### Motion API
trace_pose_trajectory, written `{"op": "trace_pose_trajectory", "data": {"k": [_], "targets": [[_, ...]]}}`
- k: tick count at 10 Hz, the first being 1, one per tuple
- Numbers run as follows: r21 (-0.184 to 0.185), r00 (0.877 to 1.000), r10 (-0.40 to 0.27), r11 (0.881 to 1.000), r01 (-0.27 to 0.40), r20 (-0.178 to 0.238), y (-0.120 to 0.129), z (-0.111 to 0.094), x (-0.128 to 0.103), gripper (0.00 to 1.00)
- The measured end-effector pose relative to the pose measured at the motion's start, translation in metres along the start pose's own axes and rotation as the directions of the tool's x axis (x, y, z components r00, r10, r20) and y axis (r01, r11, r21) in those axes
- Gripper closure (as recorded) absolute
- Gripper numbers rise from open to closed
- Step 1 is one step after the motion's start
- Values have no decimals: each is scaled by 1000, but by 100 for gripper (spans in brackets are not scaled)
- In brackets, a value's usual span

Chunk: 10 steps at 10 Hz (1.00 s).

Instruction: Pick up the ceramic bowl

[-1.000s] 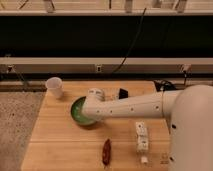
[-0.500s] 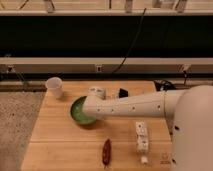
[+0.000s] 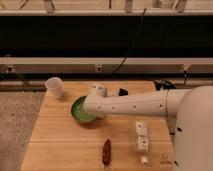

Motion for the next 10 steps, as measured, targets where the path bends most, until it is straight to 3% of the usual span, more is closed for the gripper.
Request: {"op": "trace_pose_trajectory", "data": {"k": [10], "targets": [[8, 999, -40, 999, 40, -23, -7, -29, 28, 100]]}}
